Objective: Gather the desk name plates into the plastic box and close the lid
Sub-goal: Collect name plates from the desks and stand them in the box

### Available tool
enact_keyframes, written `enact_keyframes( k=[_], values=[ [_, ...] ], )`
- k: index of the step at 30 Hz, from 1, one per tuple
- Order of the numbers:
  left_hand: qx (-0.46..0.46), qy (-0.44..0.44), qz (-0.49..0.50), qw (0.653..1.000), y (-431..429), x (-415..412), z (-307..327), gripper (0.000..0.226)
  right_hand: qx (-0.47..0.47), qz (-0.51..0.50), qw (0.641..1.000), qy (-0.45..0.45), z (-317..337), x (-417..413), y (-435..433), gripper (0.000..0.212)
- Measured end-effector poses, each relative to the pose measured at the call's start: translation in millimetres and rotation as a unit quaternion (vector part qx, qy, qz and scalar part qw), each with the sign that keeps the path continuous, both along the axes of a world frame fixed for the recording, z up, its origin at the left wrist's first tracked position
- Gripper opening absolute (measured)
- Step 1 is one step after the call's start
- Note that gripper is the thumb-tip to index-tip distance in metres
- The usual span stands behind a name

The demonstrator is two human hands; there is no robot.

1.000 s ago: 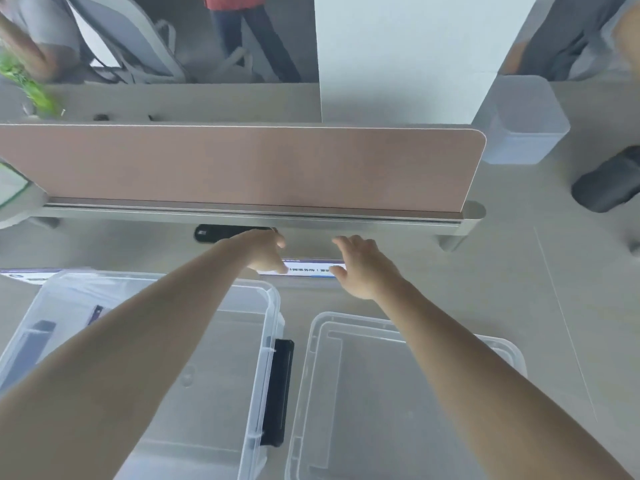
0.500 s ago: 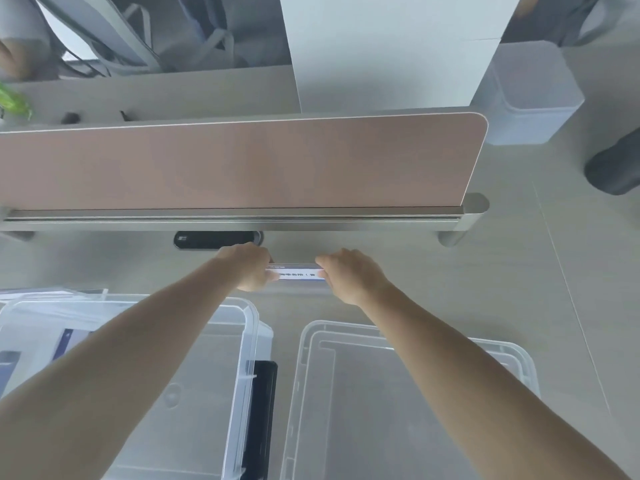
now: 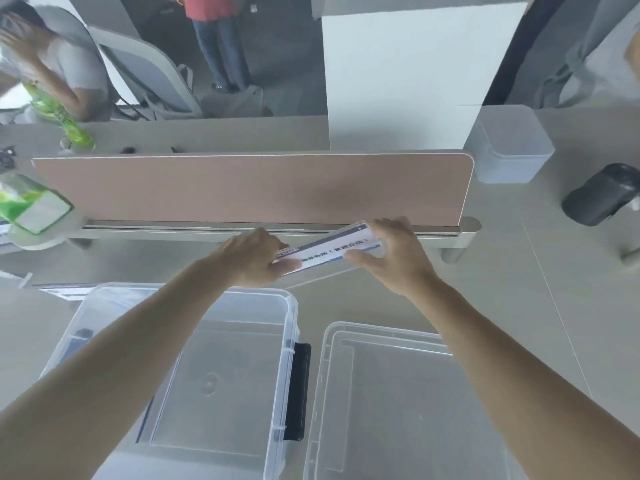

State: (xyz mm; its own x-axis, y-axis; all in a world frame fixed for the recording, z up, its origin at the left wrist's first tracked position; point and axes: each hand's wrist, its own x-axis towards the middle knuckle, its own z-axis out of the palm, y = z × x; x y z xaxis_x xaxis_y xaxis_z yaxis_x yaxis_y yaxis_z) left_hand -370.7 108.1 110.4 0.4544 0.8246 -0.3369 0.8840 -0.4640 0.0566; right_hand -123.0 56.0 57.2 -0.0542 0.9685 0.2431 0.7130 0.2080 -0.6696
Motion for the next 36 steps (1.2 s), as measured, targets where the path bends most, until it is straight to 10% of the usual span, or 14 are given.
enact_keyframes(
  k=[9,12,17,22,25,36],
  values=[
    [0.119,-0.175,0.059,0.976,-33.1,-62.0,51.1,0.044,0.072,0.018,0.991,0.111,56.9,-54.6,-42.7,0.028],
    [0.092,-0.282,0.155,0.942,-36.7,-90.6,58.3,0.090,0.142,-0.006,0.984,0.110,65.7,-83.2,-52.4,0.003],
    [-0.162,-0.583,0.374,0.703,-55.8,-121.6,62.6,0.129,0.194,-0.043,0.972,0.127,82.1,-134.5,-70.6,0.011],
    [-0.320,-0.700,0.400,0.498,-84.7,-139.2,69.8,0.056,0.214,-0.067,0.964,0.140,87.6,-208.0,-96.6,0.022],
    [-0.310,-0.730,0.416,0.444,-82.8,-162.3,67.1,0.034,0.172,-0.070,0.973,0.138,84.8,-246.3,-111.6,0.006],
    [-0.209,-0.536,0.312,0.756,-73.3,-211.8,76.5,0.073,-0.202,-0.046,0.968,0.142,127.2,-310.1,-161.3,0.065]
  ],
)
